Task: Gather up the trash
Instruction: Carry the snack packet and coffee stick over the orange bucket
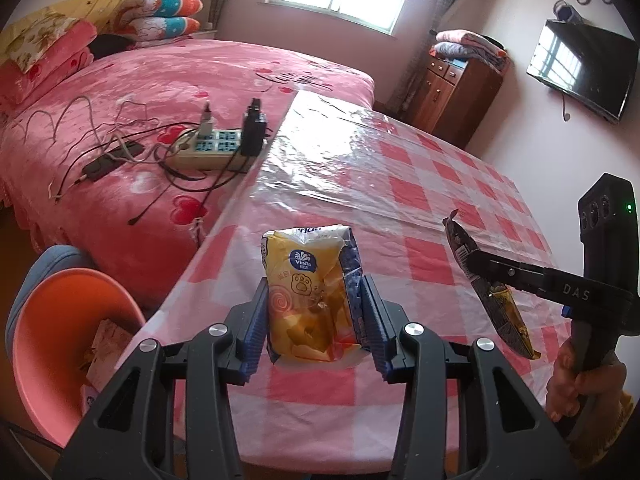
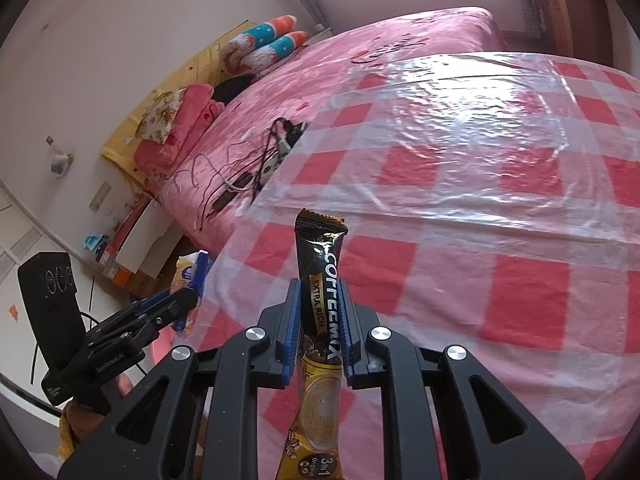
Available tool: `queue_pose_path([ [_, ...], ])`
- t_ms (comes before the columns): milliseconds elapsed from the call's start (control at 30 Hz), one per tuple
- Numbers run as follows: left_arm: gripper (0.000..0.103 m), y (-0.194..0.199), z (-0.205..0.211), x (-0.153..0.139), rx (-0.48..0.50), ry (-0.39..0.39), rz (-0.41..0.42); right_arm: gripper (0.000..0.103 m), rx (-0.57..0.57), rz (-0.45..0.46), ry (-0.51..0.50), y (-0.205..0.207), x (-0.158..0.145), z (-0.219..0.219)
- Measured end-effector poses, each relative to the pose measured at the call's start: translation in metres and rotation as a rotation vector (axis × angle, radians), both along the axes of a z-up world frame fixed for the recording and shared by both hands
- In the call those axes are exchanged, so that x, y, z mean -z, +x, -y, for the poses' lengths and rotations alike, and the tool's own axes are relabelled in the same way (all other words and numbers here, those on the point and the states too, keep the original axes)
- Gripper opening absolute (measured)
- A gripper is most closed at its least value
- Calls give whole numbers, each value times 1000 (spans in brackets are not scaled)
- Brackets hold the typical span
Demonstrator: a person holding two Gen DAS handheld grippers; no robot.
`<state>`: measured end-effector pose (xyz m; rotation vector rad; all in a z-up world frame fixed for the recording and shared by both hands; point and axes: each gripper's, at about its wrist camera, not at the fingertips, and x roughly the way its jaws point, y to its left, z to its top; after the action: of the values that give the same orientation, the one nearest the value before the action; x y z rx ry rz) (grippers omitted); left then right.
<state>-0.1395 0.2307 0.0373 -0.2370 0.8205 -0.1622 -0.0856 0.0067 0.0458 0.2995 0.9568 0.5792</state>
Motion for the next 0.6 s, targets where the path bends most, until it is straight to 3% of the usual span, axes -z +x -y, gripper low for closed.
queue_pose_path([
  [600, 46, -29, -76, 8, -144, -44, -6, 19, -188, -44, 29, 1, -6, -93],
])
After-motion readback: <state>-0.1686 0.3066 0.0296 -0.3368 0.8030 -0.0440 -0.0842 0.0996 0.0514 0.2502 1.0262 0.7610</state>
